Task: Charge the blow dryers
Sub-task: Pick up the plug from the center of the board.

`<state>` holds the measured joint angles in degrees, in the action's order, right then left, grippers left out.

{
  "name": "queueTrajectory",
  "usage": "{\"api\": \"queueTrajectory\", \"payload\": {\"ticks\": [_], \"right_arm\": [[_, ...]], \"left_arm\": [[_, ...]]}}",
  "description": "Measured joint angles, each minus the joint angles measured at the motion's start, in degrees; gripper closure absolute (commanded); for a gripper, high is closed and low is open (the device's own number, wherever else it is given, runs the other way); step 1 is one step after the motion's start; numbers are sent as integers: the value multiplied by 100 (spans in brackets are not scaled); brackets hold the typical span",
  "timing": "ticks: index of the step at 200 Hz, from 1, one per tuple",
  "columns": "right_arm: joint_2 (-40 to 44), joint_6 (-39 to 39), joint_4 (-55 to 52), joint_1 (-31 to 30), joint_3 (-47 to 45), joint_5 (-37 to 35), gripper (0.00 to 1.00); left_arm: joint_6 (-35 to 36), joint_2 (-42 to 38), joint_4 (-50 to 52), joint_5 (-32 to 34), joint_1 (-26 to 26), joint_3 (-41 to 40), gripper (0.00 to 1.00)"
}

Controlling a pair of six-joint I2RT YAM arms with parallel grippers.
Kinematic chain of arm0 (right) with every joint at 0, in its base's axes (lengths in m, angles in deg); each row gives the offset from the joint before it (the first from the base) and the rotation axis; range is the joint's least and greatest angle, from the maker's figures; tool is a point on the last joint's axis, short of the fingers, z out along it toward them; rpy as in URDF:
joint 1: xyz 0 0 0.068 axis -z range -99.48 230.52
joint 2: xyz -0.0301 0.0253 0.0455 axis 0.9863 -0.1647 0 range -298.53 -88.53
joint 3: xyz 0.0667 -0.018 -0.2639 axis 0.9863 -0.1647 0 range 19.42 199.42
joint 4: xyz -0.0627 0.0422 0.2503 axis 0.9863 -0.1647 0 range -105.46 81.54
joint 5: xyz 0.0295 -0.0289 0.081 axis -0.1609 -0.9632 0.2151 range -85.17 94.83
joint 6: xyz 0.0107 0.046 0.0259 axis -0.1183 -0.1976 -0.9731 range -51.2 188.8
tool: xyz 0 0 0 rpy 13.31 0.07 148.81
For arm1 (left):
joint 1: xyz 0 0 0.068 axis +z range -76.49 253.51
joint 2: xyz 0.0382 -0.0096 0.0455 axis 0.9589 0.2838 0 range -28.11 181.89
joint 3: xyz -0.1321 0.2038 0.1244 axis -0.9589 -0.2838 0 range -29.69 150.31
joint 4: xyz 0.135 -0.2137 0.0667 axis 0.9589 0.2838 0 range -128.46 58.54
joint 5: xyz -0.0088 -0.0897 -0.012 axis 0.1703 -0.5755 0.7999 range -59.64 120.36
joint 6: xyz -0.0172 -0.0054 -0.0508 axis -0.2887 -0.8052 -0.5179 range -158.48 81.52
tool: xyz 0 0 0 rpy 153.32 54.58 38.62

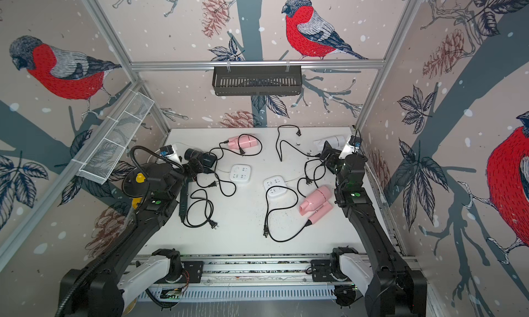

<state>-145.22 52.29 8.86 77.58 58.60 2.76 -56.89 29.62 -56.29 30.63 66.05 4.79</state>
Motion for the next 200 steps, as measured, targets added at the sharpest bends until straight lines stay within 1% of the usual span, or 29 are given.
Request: {"api": "queueTrajectory", "payload": {"ticks": [13,52,87,110,134,163,192,200], "right_arm": [[98,-87,17,0,-79,184,1],[116,-544,-149,-11,-138,297,0],[42,-748,-197,-98,-192,546,0],[0,-754,-195,-227,-214,651,0],[-144,-748,-232,-612,-195,651,1],[-297,-647,-247,-1290,-136,529,7],[-468,-597,-247,-1926,-131,275,25],[-505,-597,-247,-2100,-127,181,29]], "left_arm": [[-74,85,157,-138,-28,140,2],[-116,470,507,-599,-44,560,2],[-125,984,730,-942,-63,1036,2],[-120,1504,909,-1099,-81,1534,2],[-122,2050,1147,-1222,-96,2057,9],[-168,2723,1580,-1279,-98,2715,11],[-260,3425,1888,-1499,-184,3331,13],[-271,3609,1987,-1550,-214,3462,13]]}}
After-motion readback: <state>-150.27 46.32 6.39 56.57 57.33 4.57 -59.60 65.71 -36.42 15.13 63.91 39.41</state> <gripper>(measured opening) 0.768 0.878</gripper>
